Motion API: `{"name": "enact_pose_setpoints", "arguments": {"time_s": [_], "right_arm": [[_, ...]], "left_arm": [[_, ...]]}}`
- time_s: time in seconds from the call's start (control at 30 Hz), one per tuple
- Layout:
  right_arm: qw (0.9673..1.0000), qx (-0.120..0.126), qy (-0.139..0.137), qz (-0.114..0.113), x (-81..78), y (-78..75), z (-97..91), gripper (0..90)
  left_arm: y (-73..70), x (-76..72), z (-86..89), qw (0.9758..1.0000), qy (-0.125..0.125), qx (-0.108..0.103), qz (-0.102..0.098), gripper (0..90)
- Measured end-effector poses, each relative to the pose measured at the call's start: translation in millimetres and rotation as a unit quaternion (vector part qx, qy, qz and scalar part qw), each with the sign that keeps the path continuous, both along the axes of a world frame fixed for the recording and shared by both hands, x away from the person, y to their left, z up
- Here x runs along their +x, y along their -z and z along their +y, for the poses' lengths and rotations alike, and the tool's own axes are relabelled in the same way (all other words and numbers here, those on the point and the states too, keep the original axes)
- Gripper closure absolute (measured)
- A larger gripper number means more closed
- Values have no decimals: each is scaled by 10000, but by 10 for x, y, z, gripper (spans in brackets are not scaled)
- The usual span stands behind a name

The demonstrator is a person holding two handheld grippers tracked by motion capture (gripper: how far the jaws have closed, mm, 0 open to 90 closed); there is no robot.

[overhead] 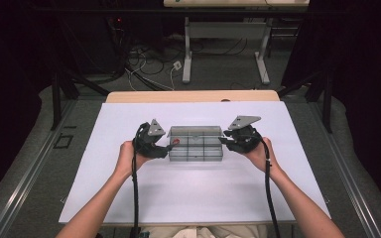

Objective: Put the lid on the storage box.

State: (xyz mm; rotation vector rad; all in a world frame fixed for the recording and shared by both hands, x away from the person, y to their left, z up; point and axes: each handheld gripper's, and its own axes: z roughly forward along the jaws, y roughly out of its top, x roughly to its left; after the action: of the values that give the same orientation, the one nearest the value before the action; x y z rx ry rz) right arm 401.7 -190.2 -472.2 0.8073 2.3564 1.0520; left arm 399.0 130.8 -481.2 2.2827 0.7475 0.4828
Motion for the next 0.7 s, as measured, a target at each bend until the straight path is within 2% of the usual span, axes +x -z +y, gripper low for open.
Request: {"name": "enact_pose_setpoints", "arguments": {"time_s": [0.07,0.13,0.17,0.23,0.3,0.4,0.53,0.63,0.67,0.7], "right_arm": [[9999,-27,-28,96,-18,5,-8,598],[9997,-126,-13,219,-43,16,-9,501],[9995,-162,-42,258,-59,22,-14,436],[9983,-301,-155,469,-84,43,-14,281],[9969,-391,-245,645,-122,66,-17,163],[9958,-391,-328,766,-194,90,-26,96],[9943,-391,-430,890,-267,118,-47,9],[9943,-362,-418,907,-332,126,-71,0],[9952,-264,-429,838,-351,141,-76,0],[9947,-321,-403,886,-375,131,-90,0]], "left_arm": [[9,-33,32,9999,17,1,124,287],[24,-71,70,9996,77,90,243,178],[34,-96,100,9997,44,101,237,147],[58,-147,159,9992,17,29,386,97],[88,-197,204,9991,-36,84,402,31],[110,-262,266,9990,-65,139,427,1],[125,-357,325,9991,-105,83,413,0],[118,-423,361,9991,-91,90,408,0],[120,-448,367,9991,-113,53,417,0],[122,-464,376,9991,-105,45,404,0]]}}
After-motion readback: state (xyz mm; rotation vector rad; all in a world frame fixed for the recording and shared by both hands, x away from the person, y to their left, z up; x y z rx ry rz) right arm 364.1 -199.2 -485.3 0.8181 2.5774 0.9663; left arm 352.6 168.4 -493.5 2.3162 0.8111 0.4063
